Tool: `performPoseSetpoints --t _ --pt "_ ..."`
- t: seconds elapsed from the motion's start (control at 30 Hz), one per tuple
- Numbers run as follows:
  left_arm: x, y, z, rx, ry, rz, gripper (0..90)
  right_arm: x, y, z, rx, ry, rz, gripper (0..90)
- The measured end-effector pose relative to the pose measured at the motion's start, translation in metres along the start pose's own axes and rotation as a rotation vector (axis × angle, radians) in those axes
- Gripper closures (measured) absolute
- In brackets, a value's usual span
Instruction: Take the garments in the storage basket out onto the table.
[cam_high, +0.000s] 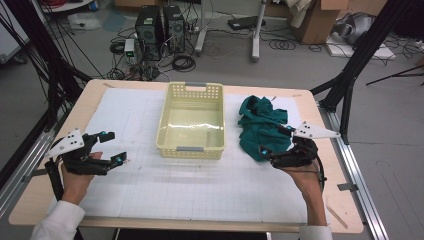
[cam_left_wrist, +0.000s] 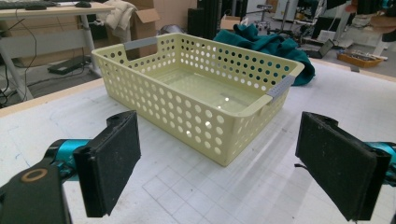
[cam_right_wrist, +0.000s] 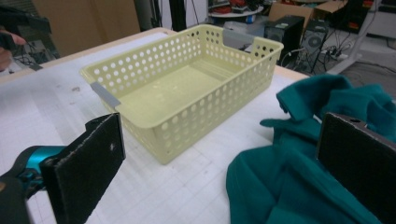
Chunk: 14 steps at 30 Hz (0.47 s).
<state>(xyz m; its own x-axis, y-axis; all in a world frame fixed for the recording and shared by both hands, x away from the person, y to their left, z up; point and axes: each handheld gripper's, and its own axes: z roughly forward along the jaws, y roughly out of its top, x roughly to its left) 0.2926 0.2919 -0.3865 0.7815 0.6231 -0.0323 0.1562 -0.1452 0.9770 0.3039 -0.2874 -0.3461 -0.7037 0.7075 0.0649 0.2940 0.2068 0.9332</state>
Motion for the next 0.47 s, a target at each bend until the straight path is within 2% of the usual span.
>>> performPoseSetpoints --t 0.13,0.47 --pt "0.0002 -0.0001 -0.0001 -0.001 -0.002 -0.002 14.2 -0.0003 -0.0046 -0.0004 0.017 -0.004 0.000 0.5" --pt "0.0009 0.0003 0.0001 -0.005 -0.005 -0.001 14.2 -0.0002 -0.0047 0.0019 0.016 -0.005 0.006 0.5"
